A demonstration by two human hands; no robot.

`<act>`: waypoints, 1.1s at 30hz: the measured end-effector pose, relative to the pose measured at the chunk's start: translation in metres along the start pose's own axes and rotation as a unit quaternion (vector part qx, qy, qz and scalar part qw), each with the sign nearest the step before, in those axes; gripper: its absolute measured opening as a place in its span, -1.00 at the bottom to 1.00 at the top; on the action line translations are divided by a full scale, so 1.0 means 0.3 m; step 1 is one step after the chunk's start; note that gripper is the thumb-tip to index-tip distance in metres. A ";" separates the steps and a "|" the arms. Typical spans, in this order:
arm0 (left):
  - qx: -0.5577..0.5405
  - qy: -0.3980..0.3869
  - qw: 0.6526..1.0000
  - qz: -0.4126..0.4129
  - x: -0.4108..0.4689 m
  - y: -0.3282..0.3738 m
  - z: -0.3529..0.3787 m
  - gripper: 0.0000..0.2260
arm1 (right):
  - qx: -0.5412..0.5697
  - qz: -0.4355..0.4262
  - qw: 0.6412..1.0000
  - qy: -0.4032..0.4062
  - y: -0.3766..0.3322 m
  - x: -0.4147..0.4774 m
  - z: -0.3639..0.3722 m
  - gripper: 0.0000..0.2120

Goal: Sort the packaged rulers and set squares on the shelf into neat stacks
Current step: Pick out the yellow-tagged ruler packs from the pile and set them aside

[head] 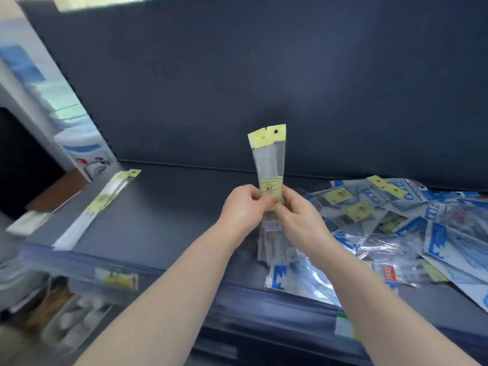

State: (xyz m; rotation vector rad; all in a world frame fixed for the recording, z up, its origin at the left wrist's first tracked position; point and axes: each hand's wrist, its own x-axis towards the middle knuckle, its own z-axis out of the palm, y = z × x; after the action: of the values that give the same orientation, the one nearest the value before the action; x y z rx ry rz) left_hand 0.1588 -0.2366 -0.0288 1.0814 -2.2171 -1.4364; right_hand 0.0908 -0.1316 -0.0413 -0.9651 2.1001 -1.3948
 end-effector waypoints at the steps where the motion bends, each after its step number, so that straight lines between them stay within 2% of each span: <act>1: -0.001 0.018 1.000 -0.009 0.000 -0.020 -0.037 -0.83 | -0.036 -0.016 0.999 -0.022 -0.015 0.010 0.039 -0.64; 4: 0.002 0.073 0.997 -0.030 0.011 -0.096 -0.185 -0.82 | -0.190 -0.050 0.978 -0.069 -0.060 0.040 0.157 -0.68; 7: 0.081 0.126 0.988 -0.036 0.038 -0.198 -0.380 -0.85 | -0.360 -0.087 0.926 -0.078 -0.122 0.047 0.285 -0.60; 11: 0.178 0.165 0.966 -0.083 0.063 -0.345 -0.648 -0.90 | -0.460 -0.147 0.872 -0.077 -0.206 0.079 0.485 -0.65; 14: 0.233 0.181 0.951 -0.092 0.080 -0.417 -0.803 -0.90 | -0.477 -0.168 0.858 -0.086 -0.248 0.116 0.621 -0.68; 17: 0.265 0.197 0.940 -0.081 0.115 -0.464 -0.912 -0.71 | -0.479 -0.169 0.856 -0.095 -0.279 0.151 0.725 -0.68; 22: 0.399 0.131 0.905 -0.065 0.156 -0.520 -0.957 -0.52 | -0.499 -0.141 0.847 -0.118 -0.284 0.172 0.818 -0.68; 26: 0.458 0.102 0.882 -0.044 0.165 -0.535 -0.950 -0.57 | -0.510 -0.126 0.841 -0.128 -0.290 0.190 0.838 -0.68; 30: 0.449 0.084 0.890 0.005 0.163 -0.489 -0.907 -0.63 | -0.504 -0.120 0.846 -0.123 -0.293 0.193 0.822 -0.69; 33: 0.426 0.048 0.902 0.045 0.171 -0.444 -0.842 -0.61 | -0.513 -0.108 0.848 -0.082 -0.283 0.180 0.776 -0.70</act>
State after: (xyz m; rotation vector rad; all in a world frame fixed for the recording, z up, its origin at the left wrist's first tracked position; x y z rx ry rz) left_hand 0.3318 -0.4694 -0.0361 1.1996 -2.8253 -0.3006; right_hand 0.2406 -0.3359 -0.0544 -1.6537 2.6334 -0.1025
